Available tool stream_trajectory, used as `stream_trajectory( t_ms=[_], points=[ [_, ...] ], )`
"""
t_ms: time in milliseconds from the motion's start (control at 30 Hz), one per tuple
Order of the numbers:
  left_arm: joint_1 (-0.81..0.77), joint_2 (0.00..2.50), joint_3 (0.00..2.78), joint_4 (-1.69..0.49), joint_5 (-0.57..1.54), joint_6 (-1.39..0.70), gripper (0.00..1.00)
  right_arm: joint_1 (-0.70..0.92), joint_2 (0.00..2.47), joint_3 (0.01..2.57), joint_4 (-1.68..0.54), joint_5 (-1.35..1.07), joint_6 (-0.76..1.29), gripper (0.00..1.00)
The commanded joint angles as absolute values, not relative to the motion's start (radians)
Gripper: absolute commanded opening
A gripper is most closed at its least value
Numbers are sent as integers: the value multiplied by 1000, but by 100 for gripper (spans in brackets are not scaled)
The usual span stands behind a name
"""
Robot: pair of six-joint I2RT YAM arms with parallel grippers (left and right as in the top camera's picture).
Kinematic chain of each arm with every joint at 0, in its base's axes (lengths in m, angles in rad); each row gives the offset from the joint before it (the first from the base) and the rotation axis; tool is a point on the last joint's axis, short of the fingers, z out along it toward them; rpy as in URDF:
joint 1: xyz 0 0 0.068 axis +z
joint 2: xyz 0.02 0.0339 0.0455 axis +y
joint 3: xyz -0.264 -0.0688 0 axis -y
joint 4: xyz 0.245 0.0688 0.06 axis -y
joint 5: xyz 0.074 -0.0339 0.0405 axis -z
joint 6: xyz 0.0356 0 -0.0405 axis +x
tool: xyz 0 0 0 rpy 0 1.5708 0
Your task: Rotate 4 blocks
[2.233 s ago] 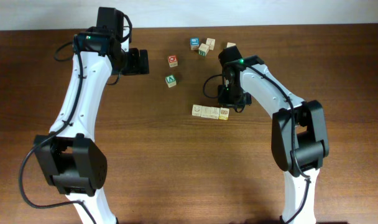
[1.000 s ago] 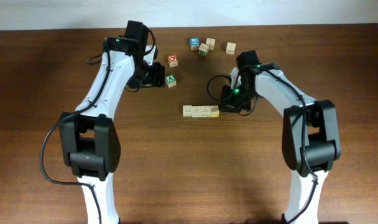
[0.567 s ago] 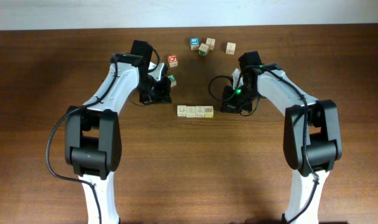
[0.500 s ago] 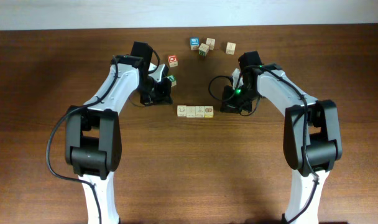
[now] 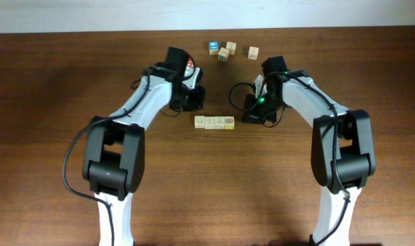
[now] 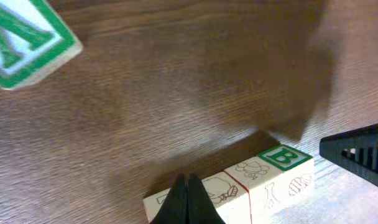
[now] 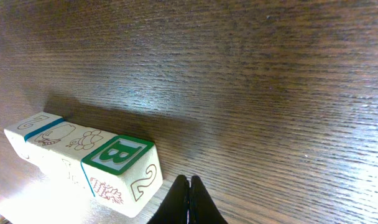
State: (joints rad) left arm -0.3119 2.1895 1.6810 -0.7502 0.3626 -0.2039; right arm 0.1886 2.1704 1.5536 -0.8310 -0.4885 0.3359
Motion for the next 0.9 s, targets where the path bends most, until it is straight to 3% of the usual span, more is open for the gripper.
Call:
stream_trajectory(
  t_ms=[0, 367, 867],
  points=[
    [-314, 2203, 1681, -760, 267, -259, 0, 189, 2168, 1547, -830, -494, 326, 4],
    [-321, 2203, 1681, -828, 265, -261, 0, 189, 2168, 1547, -830, -494, 326, 4],
    [-358, 2207, 1681, -764, 220, -262, 0, 190, 2168, 1547, -830, -494, 326, 4]
  ],
)
